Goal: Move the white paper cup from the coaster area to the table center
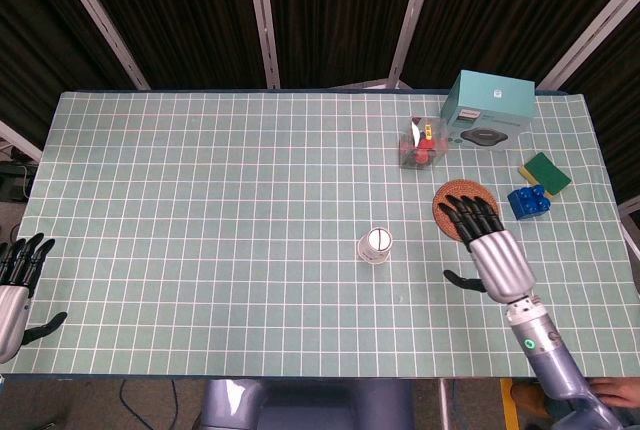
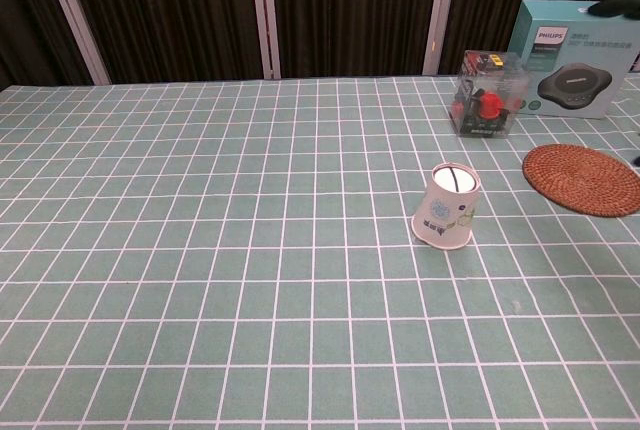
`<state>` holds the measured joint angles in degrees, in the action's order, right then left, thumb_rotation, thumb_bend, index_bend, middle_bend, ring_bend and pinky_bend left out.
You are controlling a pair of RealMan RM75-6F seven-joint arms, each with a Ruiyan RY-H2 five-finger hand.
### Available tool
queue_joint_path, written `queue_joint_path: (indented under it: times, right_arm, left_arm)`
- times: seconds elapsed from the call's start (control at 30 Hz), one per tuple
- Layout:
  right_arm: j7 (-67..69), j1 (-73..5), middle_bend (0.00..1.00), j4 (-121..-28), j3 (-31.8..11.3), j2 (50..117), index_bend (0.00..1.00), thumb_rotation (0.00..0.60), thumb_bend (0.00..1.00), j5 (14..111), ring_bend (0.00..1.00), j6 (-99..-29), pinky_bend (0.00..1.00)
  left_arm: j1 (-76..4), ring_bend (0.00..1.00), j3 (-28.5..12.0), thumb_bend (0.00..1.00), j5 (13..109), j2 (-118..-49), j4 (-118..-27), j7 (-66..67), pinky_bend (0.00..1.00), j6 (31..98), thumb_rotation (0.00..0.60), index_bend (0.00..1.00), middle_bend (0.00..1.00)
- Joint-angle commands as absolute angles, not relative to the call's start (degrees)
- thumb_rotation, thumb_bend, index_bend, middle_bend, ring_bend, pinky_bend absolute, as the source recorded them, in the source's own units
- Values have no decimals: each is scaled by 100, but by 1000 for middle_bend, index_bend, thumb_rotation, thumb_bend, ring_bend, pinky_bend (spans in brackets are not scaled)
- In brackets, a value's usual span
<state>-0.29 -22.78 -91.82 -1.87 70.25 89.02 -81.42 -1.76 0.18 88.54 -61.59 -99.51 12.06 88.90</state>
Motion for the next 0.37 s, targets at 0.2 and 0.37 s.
queue_joint_path:
  times: [0.2,0.37]
  right_arm:
    - [0,-1540,0,-8739,-74,6585,0,600,0,9014,0,-8974,0]
    - [305,-1298,0,-8316,-98,6772,0,600,0,8925,0,-9169,0]
  left_arm:
    - [-158,0,-11,0,8839,-6147,-9925,1189,0,8913,600,0,0]
    - [-191,0,-41,0,8841,-6191,-9827,1153,0,8880,600,0,0]
